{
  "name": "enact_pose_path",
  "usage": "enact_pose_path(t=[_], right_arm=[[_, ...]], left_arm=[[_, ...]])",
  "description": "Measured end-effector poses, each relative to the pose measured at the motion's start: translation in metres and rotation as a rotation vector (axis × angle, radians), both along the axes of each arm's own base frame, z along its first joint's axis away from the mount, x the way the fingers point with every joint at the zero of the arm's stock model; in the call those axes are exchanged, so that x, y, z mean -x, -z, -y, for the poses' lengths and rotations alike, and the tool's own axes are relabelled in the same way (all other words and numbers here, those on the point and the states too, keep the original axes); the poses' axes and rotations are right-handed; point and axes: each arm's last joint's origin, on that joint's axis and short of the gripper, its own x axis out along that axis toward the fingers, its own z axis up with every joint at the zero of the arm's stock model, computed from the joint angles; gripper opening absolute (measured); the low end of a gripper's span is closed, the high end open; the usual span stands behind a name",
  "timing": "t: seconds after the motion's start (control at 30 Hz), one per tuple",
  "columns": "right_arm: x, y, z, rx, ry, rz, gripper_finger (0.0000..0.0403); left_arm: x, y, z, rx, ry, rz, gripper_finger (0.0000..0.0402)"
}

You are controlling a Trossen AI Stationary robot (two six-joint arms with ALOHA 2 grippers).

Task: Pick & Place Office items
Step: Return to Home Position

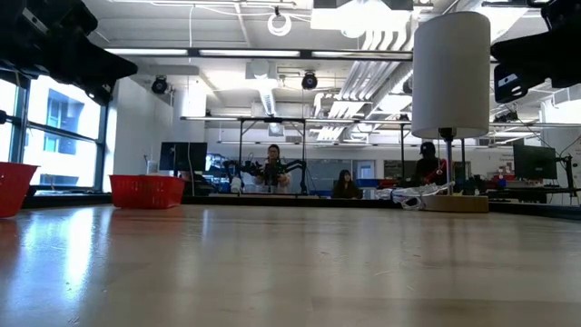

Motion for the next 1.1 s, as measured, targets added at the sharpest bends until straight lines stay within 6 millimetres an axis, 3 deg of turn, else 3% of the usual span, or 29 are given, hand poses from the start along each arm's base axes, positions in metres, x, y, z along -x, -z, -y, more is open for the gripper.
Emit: enact_pose_path(t=[0.27,0.47,0.7,0.83,1.1], right_arm=[[-0.005,0.003,0.012,0.039,0.119,-0.032,0.0002],[-0.008,0.007,0.015,0.005,0.054,-0.074,0.0002],[-0.010,0.008,0.021,-0.022,0.128,-0.094,0.0002],[-0.011,0.009,0.024,0.083,0.164,-0.101,0.0002],[-0.012,0.010,0.025,0.082,0.169,-0.108,0.0003]], left_arm=[[-0.003,0.010,0.000,-0.012,0.003,-0.023,0.0001],[-0.003,0.011,0.001,-0.014,0.025,-0.023,0.0001],[-0.003,0.011,0.001,0.002,0.021,-0.030,0.0001],[-0.004,0.012,0.001,0.003,0.040,-0.026,0.0001],[-0.014,0.033,0.001,-0.028,0.045,0.070,0.0001]])
